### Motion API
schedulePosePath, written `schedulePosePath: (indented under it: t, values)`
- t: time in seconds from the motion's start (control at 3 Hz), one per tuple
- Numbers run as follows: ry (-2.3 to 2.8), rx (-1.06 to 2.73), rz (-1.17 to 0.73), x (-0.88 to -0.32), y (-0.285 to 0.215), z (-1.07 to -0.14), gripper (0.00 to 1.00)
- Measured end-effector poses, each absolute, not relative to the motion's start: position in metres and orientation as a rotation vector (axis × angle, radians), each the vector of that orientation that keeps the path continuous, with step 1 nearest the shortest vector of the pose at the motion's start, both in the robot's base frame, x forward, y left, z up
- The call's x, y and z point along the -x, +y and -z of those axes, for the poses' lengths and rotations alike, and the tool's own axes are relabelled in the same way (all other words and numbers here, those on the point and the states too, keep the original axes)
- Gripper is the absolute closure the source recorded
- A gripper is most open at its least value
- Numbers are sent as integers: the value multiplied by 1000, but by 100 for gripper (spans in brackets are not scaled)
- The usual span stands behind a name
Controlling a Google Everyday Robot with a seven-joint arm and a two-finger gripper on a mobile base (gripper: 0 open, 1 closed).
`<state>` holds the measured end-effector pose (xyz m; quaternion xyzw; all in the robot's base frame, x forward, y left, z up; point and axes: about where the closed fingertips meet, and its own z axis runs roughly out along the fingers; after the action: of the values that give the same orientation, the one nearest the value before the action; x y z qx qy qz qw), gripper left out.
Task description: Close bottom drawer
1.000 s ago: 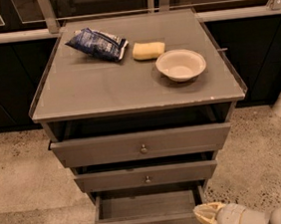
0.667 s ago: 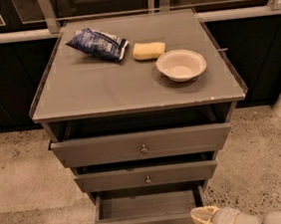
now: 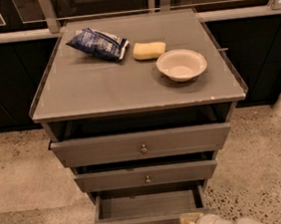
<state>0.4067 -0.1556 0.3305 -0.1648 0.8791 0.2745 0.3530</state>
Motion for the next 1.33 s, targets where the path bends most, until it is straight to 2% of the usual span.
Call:
schedulePosePath:
  t: [0.33,1.0,1.33]
  values:
    - [2376,288,-786,-402,-137,-262,100]
    - [2382,283,-807,-399,-129,-255,100]
    - [2401,180,-840,-399,-130,-219,100]
